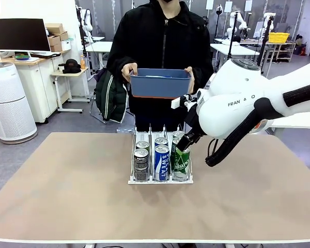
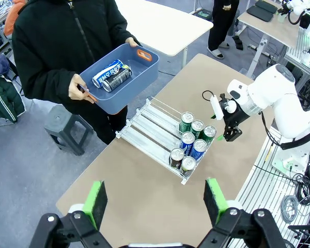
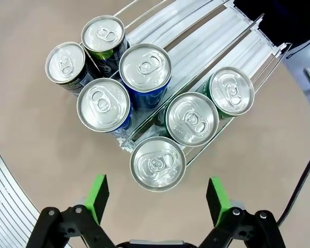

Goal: Fill the beverage cans into the dispenser.
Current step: Pick up the Ionic drink handed by the human.

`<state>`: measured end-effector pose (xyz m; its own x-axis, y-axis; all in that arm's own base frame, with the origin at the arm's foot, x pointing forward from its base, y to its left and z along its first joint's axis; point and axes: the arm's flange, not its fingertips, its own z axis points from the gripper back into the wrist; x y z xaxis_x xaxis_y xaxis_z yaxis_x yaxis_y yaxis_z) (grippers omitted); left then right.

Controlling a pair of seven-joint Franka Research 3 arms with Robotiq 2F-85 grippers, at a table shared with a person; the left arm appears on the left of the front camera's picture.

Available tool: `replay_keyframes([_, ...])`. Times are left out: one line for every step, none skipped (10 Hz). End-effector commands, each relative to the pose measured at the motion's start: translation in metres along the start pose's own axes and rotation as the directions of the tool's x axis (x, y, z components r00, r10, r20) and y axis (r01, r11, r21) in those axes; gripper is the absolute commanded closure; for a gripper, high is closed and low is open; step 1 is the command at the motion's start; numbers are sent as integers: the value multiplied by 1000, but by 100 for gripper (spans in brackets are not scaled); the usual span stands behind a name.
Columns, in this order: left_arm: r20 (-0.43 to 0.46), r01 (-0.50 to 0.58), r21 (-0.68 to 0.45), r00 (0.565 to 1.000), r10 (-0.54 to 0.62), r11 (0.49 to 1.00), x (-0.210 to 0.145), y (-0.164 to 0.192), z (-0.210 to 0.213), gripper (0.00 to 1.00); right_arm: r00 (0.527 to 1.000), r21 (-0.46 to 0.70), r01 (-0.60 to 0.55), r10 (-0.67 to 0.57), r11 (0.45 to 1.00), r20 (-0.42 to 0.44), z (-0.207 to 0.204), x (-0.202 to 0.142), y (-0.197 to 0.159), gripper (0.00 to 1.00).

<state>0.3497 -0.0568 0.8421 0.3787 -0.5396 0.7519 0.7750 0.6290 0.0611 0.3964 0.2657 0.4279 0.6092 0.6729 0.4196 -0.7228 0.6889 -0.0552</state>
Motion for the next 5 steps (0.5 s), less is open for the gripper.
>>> replay_keyframes([15,-15,-9,1000,16,1000,0,0,1,0,1000,0,-4,4,1000,2,-6,0,0,0])
replay_keyframes([15,-15,-9,1000,16,1000,0,0,1,0,1000,0,-4,4,1000,2,-6,0,0,0])
replay_keyframes([15,-15,-9,1000,16,1000,0,0,1,0,1000,0,-4,4,1000,2,-6,0,0,0])
replay_keyframes([15,-15,-9,1000,16,1000,0,0,1,0,1000,0,-4,4,1000,2,-6,0,0,0])
replay_keyframes([15,-15,-9,1000,16,1000,0,0,1,0,1000,0,-4,4,1000,2,-6,0,0,0])
